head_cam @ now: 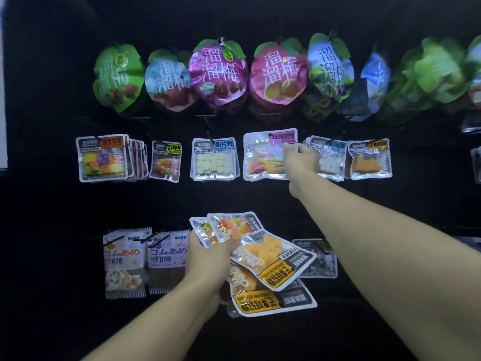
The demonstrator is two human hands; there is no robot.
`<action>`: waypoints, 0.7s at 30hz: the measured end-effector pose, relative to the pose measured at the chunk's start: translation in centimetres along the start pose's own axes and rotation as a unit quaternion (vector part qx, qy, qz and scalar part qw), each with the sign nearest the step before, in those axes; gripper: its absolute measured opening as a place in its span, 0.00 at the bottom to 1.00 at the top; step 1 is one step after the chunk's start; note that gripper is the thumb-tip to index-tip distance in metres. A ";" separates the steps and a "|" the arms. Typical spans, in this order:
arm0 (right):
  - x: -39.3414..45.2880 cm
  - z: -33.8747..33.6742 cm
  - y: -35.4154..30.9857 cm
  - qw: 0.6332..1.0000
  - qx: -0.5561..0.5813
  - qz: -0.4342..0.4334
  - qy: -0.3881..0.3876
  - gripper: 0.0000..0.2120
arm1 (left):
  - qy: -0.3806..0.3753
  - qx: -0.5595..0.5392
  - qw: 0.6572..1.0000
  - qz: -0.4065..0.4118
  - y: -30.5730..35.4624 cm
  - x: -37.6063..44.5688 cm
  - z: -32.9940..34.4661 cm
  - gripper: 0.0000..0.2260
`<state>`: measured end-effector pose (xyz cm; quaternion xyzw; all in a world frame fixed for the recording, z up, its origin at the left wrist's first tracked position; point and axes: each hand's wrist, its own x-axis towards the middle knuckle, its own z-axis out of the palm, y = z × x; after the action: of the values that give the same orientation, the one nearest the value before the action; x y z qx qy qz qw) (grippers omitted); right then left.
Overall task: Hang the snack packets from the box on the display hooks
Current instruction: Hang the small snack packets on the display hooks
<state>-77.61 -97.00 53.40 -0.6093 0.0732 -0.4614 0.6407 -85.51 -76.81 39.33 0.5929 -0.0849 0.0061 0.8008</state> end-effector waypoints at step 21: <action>2.0 0.5 -0.7 0.999 -0.035 0.017 -0.023 0.12 | 0.005 0.016 1.000 0.003 -2.4 0.4 -0.8 0.20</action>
<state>-76.44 -97.89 55.04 -0.6405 0.0846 -0.4335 0.6282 -84.73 -76.80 36.88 0.6050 -0.0830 0.0130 0.7918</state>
